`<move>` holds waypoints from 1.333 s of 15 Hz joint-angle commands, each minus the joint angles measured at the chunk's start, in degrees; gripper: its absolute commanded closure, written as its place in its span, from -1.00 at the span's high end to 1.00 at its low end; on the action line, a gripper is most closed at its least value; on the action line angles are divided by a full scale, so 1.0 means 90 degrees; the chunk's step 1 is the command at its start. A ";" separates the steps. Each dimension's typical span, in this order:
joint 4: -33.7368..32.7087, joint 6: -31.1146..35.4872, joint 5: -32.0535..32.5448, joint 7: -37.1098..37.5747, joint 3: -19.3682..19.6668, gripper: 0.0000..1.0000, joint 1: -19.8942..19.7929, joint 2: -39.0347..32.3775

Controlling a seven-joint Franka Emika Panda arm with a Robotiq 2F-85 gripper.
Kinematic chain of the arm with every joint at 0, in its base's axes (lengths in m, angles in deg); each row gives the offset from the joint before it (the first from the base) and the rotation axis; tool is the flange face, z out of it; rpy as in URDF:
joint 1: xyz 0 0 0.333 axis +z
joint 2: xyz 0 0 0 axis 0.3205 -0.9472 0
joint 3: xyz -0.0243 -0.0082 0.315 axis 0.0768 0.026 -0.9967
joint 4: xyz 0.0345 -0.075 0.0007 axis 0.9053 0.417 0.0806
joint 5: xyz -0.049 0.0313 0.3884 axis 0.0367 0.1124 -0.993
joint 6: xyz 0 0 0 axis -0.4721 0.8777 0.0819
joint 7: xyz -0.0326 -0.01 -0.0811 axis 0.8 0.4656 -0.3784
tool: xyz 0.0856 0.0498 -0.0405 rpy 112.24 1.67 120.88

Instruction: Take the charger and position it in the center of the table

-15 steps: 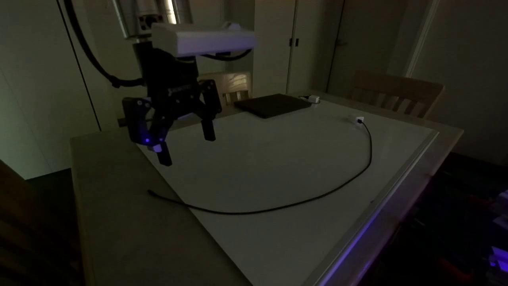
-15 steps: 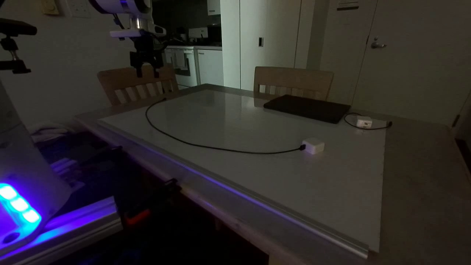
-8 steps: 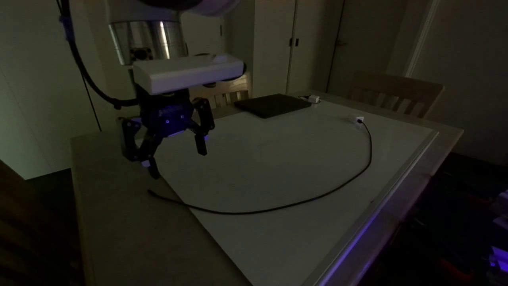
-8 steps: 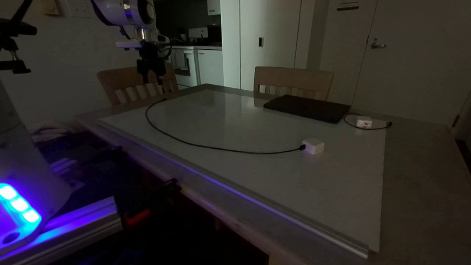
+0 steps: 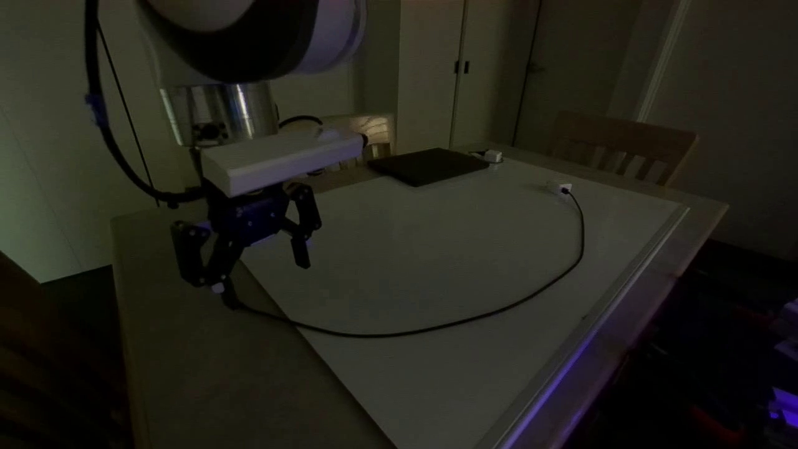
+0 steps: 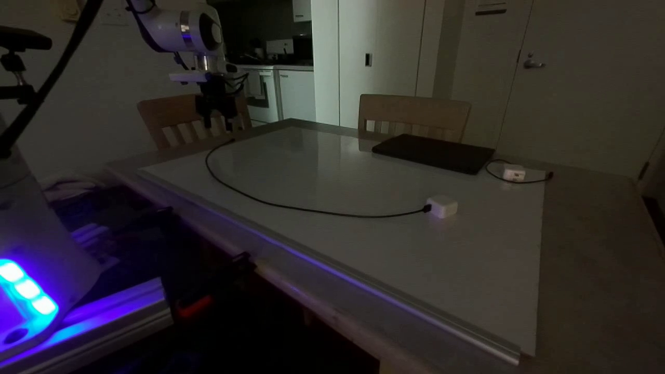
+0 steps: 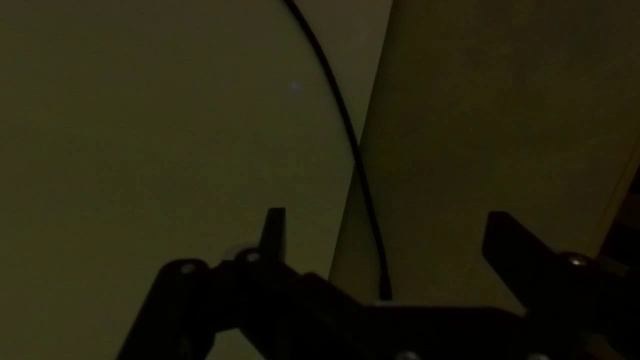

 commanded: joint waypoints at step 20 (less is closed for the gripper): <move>-0.1575 -0.0076 -0.0103 -0.1036 -0.0069 1.00 0.0428 -0.1343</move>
